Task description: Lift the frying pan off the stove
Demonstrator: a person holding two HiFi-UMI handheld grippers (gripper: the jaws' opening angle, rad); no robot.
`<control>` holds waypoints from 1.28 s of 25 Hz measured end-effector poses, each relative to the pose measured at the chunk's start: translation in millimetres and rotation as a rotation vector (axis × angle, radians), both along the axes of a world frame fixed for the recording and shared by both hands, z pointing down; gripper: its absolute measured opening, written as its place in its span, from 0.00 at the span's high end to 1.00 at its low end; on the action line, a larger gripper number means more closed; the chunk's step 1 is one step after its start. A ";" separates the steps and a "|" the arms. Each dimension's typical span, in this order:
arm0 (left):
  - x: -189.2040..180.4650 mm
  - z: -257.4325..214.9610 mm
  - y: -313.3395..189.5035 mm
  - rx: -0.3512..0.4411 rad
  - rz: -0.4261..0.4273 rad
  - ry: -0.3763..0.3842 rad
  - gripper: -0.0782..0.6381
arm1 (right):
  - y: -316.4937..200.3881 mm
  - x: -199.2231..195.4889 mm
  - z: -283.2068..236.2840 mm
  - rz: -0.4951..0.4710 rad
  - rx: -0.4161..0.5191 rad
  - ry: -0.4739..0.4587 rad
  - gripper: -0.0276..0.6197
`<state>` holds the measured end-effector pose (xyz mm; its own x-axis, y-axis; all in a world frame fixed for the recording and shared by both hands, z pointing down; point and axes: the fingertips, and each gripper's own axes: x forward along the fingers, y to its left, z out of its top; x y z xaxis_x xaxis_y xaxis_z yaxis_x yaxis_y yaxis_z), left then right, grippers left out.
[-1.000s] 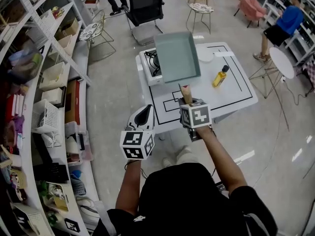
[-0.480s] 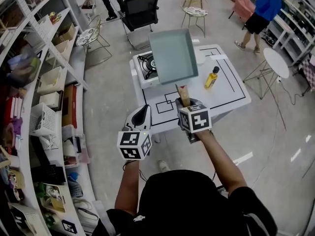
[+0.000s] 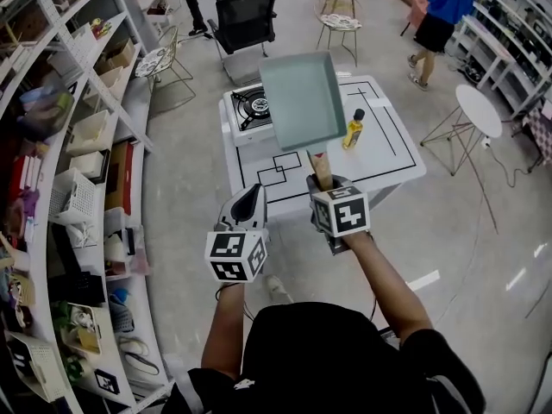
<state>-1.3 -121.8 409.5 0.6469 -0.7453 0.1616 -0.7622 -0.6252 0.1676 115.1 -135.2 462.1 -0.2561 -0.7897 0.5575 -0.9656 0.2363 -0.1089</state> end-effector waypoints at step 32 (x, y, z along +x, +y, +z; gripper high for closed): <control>36.6 -13.3 156.5 0.057 -0.074 -0.015 0.87 | 143.9 34.6 -10.1 -0.068 0.072 0.018 0.93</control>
<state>35.4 34.8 396.2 0.5878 -0.7991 0.1267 -0.8087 -0.5755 0.1216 149.8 8.7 452.0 -0.3009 -0.8089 0.5050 -0.9487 0.3080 -0.0720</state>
